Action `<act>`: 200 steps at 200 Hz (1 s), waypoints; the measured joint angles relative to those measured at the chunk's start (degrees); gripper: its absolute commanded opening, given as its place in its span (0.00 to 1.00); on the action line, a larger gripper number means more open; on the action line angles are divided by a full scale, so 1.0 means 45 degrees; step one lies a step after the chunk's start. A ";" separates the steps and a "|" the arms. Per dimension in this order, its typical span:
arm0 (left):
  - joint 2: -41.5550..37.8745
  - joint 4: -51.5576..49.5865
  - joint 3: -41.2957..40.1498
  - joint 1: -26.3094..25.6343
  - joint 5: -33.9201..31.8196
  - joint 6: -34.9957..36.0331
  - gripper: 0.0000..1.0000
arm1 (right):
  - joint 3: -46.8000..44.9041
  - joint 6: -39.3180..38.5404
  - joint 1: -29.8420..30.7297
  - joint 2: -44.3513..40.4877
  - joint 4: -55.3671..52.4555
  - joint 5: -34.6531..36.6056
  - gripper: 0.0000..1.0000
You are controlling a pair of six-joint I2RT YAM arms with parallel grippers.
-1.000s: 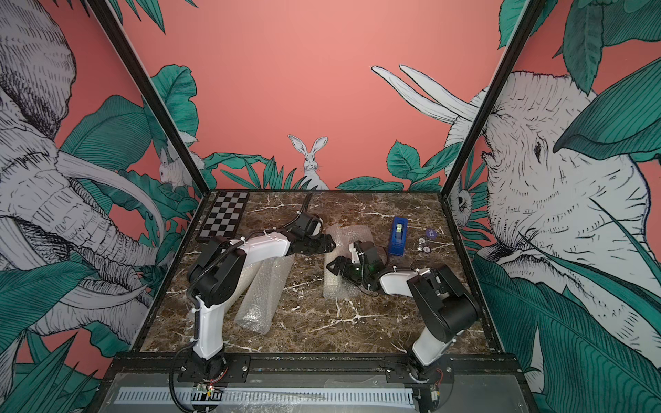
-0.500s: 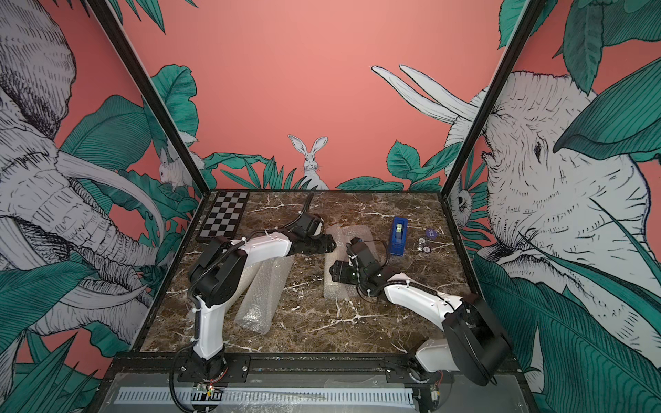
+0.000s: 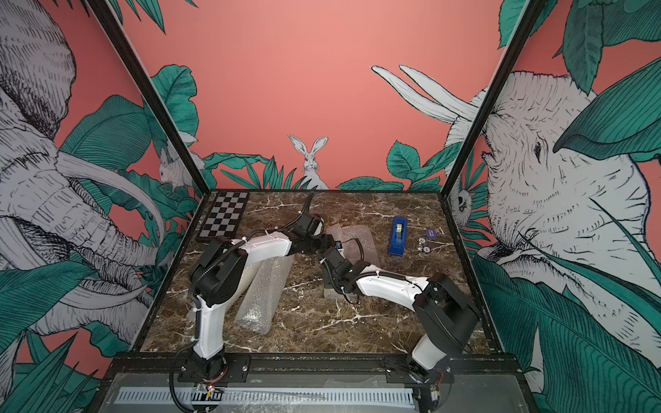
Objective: Wrap vases in bubble wrap
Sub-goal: Wrap the vase in bubble wrap.
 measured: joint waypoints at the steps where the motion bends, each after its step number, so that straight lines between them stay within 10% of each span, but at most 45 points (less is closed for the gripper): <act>1: 0.0005 0.0000 0.0005 0.0000 0.0000 0.0000 0.74 | 0.0000 0.0010 0.0000 0.0000 -0.0019 0.0029 0.61; 85: 0.0102 -0.1739 0.1350 0.0034 0.0427 0.0675 0.91 | -0.3648 0.1778 -0.1608 -0.1729 0.4925 -0.2365 0.45; 200: -0.0005 -0.0369 0.0427 -0.0296 0.1807 -0.0214 0.85 | -0.7932 0.4677 -0.3813 -0.1161 1.3828 -0.5916 0.35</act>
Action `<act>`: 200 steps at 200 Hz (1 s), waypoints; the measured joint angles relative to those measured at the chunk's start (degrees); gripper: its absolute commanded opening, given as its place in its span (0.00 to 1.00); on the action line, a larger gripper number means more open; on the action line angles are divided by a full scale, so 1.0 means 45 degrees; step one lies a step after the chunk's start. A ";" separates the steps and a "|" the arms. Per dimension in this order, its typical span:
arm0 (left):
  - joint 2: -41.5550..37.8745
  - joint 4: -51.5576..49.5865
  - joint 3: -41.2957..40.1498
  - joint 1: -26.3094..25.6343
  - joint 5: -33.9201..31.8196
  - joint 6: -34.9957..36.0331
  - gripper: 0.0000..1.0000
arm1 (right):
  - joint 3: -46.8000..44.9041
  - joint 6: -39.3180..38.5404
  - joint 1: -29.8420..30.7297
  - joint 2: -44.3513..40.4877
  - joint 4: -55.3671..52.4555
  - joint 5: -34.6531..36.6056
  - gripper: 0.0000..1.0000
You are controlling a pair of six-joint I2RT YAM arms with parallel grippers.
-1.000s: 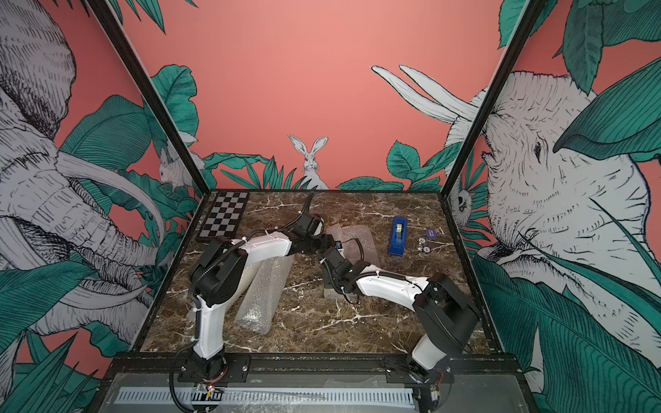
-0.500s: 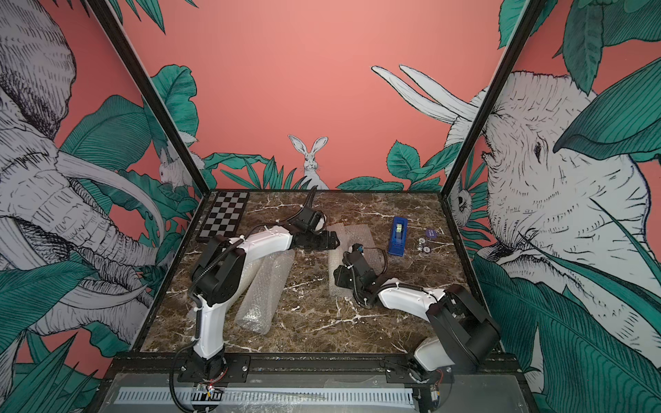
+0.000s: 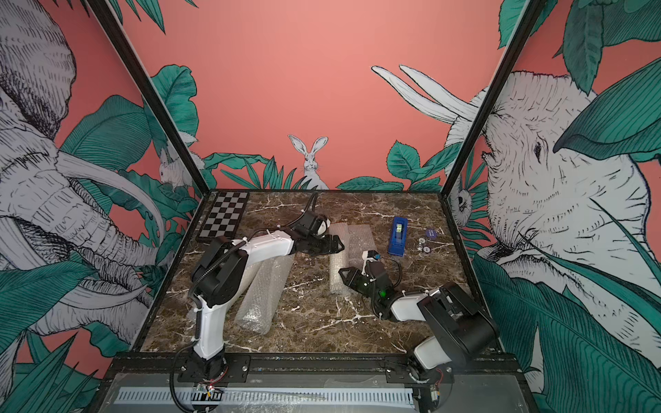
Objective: Wrap vases in bubble wrap
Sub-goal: Wrap the vase in bubble wrap.
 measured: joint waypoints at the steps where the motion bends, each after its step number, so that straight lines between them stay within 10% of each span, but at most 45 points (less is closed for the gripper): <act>1: 0.0000 0.0010 -0.0005 -0.0044 0.0005 -0.0010 0.85 | -0.0015 0.0005 0.0000 0.0010 0.0044 -0.0010 0.35; 63: 0.0000 -0.0092 -0.0019 -0.0733 -0.0486 -0.0228 0.82 | -0.0588 0.0364 -0.0141 0.0005 0.0986 0.0257 0.34; 200: -0.0617 -0.0767 0.0170 -0.1112 -0.0792 -0.0219 0.91 | 0.1637 -0.1783 -0.0340 -0.2254 -0.7796 0.3536 0.45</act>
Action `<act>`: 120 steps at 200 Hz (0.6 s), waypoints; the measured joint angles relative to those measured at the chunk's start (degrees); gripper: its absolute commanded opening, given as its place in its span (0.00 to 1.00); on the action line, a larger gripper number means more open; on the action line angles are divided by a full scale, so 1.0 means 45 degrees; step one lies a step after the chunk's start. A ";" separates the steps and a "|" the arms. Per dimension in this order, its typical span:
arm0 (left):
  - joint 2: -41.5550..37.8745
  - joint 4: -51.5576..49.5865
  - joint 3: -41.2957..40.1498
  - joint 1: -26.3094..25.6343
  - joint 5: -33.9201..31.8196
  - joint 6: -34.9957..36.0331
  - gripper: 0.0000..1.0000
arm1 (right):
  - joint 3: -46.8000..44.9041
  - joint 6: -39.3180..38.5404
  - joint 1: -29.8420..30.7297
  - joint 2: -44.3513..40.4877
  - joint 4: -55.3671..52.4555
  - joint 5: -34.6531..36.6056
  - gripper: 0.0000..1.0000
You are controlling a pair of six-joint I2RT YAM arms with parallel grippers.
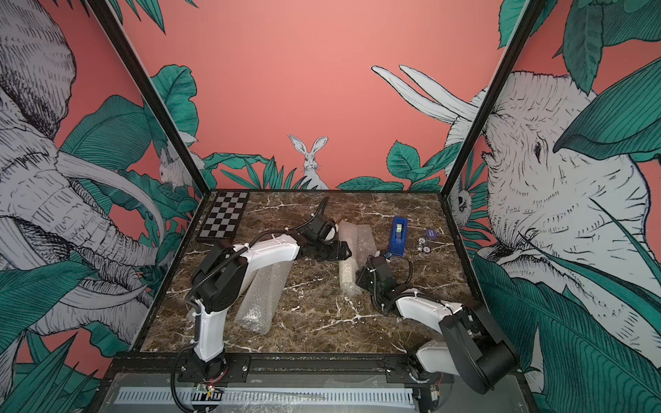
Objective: Wrap vases in bubble wrap
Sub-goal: Wrap the vase in bubble wrap.
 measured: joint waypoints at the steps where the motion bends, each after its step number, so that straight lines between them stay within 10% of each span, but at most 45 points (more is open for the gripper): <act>1: -0.0029 0.0029 -0.0010 0.0000 0.0000 0.0005 0.91 | 0.0010 -0.0015 -0.0005 0.0019 -0.0044 0.0015 0.45; 120: 0.1005 0.0316 0.1069 -0.0034 0.0272 0.0340 0.72 | 0.0214 -0.1389 -0.0024 -0.0461 -0.2234 0.0656 0.48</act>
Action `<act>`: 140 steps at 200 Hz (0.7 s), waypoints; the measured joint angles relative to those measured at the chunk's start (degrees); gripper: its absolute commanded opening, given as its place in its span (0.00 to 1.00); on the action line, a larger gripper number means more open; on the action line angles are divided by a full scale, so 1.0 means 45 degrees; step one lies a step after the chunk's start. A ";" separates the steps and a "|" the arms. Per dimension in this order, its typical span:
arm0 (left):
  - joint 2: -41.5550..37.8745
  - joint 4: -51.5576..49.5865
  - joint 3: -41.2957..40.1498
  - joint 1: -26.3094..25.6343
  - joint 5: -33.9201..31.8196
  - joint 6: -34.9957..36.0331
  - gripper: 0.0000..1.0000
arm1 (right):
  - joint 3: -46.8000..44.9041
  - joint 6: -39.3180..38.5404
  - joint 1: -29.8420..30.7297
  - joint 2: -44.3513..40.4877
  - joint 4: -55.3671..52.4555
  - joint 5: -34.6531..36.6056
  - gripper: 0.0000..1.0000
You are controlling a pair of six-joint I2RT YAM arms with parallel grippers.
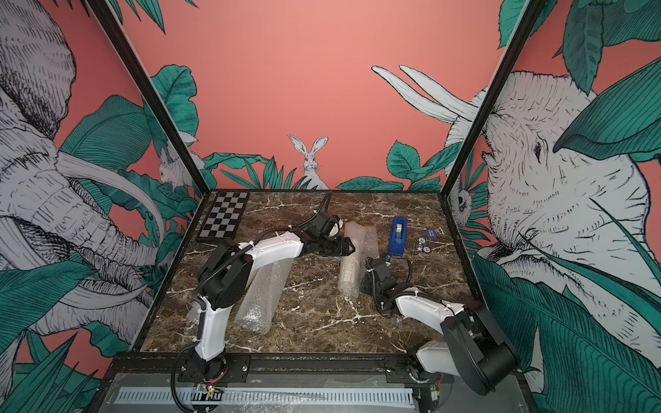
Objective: Wrap vases in bubble wrap
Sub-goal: Wrap the vase in bubble wrap.
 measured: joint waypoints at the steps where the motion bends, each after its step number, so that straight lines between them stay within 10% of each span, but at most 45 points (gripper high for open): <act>1: 0.0015 -0.0010 0.0005 -0.0005 0.0000 0.0015 0.72 | 0.0000 -0.0015 0.0000 -0.0024 -0.0024 0.0000 0.48; 140: 0.0301 -0.0267 0.0277 -0.0170 0.0214 0.0068 0.57 | 0.2021 -0.0296 0.0481 0.0525 0.0068 -0.2205 0.50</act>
